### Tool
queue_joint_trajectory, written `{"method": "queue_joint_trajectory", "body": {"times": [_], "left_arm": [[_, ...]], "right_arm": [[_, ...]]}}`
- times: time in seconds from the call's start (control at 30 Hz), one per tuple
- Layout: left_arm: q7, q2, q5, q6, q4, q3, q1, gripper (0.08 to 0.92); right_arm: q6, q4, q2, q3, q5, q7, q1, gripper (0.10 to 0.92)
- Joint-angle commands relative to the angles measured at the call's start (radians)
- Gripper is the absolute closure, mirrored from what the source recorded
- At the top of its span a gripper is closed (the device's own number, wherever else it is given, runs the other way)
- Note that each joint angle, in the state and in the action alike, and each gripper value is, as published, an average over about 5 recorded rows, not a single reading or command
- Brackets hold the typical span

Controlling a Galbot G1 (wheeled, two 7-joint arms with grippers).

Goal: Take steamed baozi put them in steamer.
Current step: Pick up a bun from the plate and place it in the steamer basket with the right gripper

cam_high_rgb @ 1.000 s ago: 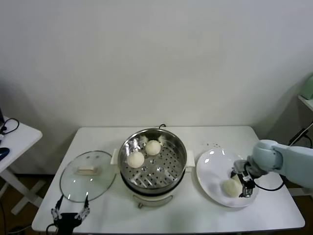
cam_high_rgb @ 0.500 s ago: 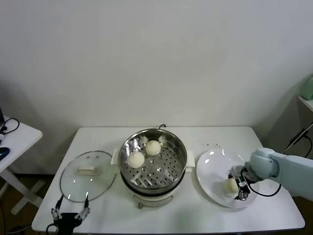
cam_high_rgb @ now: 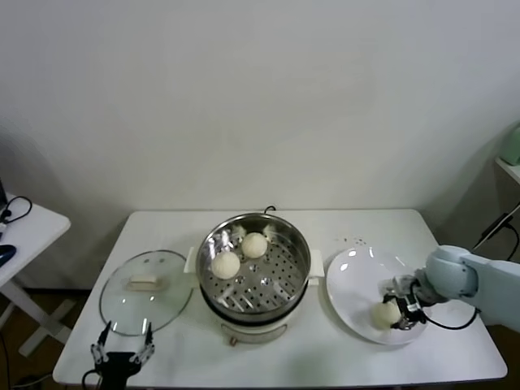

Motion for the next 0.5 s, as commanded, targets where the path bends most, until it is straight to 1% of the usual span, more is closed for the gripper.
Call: {"method": "queue_joint_trajectory", "body": {"times": [0.03, 0.1, 0.27, 0.37, 0.5], "left_arm": [[0.0, -0.001, 0.007, 0.001, -0.006, 0.008, 0.003, 0.177], [-0.001, -0.001, 0.008, 0.001, -0.008, 0.009, 0.005, 0.177], [-0.001, -0.001, 0.008, 0.0, -0.014, 0.008, 0.01, 0.177], [-0.002, -0.001, 0.008, 0.0, -0.015, 0.006, 0.01, 0.177], [-0.002, -0.003, 0.008, 0.001, -0.019, 0.005, 0.009, 0.177]], "right_arm": [[0.033, 0.071, -0.019, -0.214, 0.075, -0.03, 0.391, 0.426], [0.054, 0.077, 0.017, -0.345, 0.121, -0.043, 0.564, 0.449], [0.121, 0.096, 0.14, -0.573, 0.23, -0.074, 0.916, 0.457], [0.172, 0.113, 0.222, -0.594, 0.283, -0.102, 1.053, 0.461], [0.212, 0.147, 0.299, -0.494, 0.324, -0.124, 1.098, 0.461]]}}
